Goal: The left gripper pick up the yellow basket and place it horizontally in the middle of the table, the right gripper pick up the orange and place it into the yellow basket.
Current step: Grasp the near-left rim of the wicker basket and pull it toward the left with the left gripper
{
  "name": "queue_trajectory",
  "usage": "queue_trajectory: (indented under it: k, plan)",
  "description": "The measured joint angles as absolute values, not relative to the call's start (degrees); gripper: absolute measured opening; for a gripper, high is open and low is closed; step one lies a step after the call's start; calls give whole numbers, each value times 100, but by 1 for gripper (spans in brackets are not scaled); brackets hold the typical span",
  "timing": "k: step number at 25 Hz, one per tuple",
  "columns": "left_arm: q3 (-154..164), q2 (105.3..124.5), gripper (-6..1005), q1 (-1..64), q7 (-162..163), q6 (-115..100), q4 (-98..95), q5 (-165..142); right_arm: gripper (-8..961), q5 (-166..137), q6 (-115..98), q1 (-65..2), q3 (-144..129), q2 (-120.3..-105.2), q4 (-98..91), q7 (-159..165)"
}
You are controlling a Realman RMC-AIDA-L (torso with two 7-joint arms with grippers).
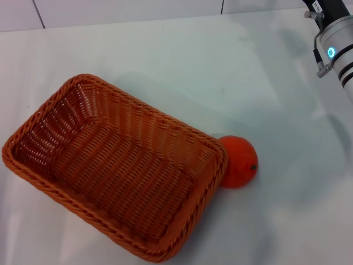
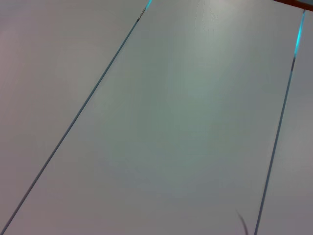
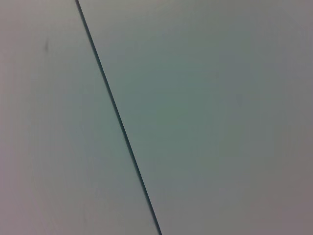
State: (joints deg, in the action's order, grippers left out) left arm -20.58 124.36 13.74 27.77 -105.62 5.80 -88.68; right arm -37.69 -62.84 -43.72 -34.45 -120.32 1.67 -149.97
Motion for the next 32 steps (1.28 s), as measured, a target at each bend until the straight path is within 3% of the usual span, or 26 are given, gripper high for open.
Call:
queue_trajectory:
  k: [24,29,32]
  plan:
    - [-2110,12406,869,1410,2976,-10605,525,-8844,930,-3770,-6276,-4363,-3451,-12032,176,-14911]
    - [-1641,12295,862,1649,4909,-10549,-621,-8875,930,-3763,-6275,-4327,-3446,-12032,176,-14810]
    - [-668,12051,858,1805,6290,-10488,-1607,-8878,930,-3765,-6275,-4315,-3445,-12032,176,-14786]
